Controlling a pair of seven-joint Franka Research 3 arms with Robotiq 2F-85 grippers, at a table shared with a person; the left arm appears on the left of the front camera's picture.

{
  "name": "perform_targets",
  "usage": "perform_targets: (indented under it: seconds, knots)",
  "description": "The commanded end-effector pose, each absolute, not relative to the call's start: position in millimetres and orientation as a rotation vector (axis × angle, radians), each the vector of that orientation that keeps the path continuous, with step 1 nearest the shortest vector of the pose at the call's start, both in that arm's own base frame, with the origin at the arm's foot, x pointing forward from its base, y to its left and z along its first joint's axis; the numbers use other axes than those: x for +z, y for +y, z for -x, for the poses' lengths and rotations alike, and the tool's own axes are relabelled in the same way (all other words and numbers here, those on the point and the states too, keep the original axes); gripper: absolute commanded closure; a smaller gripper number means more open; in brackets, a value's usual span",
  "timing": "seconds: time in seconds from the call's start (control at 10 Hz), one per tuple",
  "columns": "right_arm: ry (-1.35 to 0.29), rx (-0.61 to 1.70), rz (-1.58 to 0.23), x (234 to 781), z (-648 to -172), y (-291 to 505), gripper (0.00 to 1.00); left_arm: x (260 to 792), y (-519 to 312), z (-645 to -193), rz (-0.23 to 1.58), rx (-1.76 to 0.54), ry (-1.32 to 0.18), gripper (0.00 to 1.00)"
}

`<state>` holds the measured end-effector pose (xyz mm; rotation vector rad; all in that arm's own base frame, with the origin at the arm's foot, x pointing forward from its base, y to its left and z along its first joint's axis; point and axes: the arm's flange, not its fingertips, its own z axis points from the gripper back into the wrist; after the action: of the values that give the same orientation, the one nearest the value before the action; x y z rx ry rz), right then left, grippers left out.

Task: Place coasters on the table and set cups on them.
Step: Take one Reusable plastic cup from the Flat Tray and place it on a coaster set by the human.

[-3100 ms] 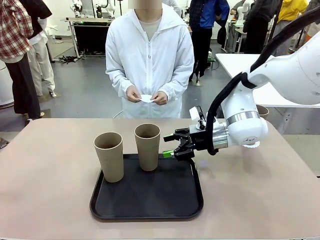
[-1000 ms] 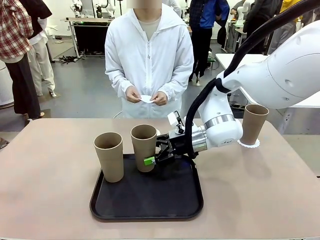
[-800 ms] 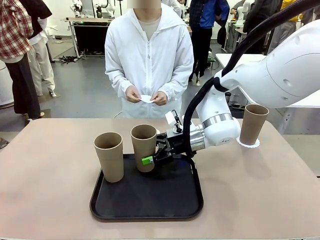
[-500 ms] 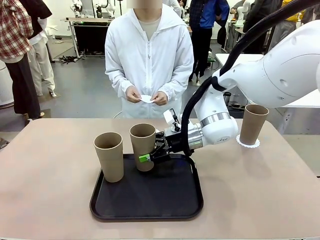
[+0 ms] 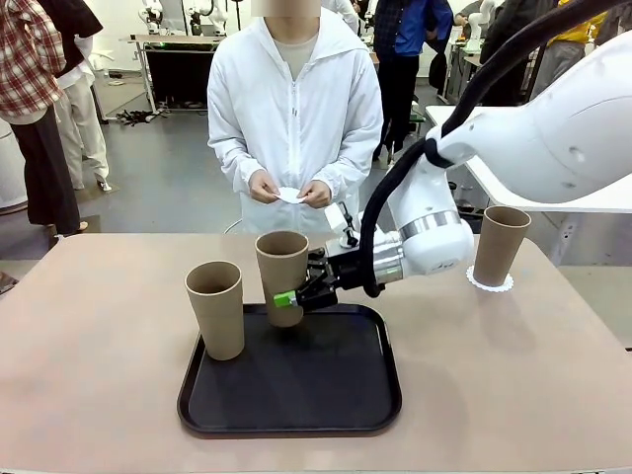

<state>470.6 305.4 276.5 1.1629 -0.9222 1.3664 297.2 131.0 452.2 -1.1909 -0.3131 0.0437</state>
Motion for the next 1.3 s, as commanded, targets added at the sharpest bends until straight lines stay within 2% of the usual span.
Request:
perform_targets:
  seconds: [0.0,0.1,0.4,0.9,1.2]
  knots:
    - [-0.911,1.358,-1.151,325,-465,299,0.76,452,132,-296,1.205,0.036,-0.328,0.00]
    - [-0.933,1.344,-1.145,353,-481,295,0.76,452,132,-296,1.205,0.036,-0.328,0.00]
    - [-0.947,1.280,-1.167,366,-531,280,0.76,452,132,-296,1.205,0.036,-0.328,0.00]
    - [-0.924,1.214,-1.177,343,-610,271,0.76,452,132,-296,1.205,0.036,-0.328,0.00]
    - [-0.895,1.201,-1.134,329,-617,271,0.76,452,132,-296,1.205,0.036,-0.328,0.00]
